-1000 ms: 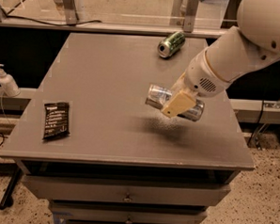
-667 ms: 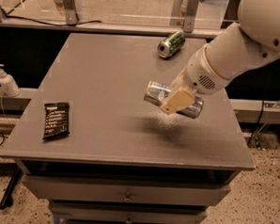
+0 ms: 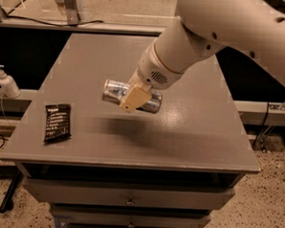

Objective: Move redbull can near rxbar chocolate

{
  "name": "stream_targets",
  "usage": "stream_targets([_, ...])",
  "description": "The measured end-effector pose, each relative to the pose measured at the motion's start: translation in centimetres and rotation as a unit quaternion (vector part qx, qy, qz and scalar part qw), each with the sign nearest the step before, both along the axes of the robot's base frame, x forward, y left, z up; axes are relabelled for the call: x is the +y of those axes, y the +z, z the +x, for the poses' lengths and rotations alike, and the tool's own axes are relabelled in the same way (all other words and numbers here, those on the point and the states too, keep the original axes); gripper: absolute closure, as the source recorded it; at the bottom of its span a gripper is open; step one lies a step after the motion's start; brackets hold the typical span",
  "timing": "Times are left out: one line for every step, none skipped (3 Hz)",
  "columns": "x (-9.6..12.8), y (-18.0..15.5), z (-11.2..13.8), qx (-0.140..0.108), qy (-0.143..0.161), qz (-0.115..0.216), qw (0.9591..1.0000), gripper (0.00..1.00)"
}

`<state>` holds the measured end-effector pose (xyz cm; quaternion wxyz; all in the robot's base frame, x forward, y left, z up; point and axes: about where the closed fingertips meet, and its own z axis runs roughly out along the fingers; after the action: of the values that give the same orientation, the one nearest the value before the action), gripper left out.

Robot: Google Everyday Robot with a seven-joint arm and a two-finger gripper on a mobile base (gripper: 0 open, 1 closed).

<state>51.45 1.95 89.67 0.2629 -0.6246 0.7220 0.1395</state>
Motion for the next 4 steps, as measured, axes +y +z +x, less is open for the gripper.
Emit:
stream_targets([5.9,-2.4,-0.6,0.016,0.05,-0.007,0.9986,1.0])
stream_targets([9.7,-4.6,-1.3,0.026,0.09,-0.022,0.9954,1.0])
stream_targets([10.6,-6.3,-1.5,0.033,0.107,-0.042,0.9928,1.0])
stream_targets([10.2,-7.0,-1.4,0.034,0.116,-0.057,0.991,1.0])
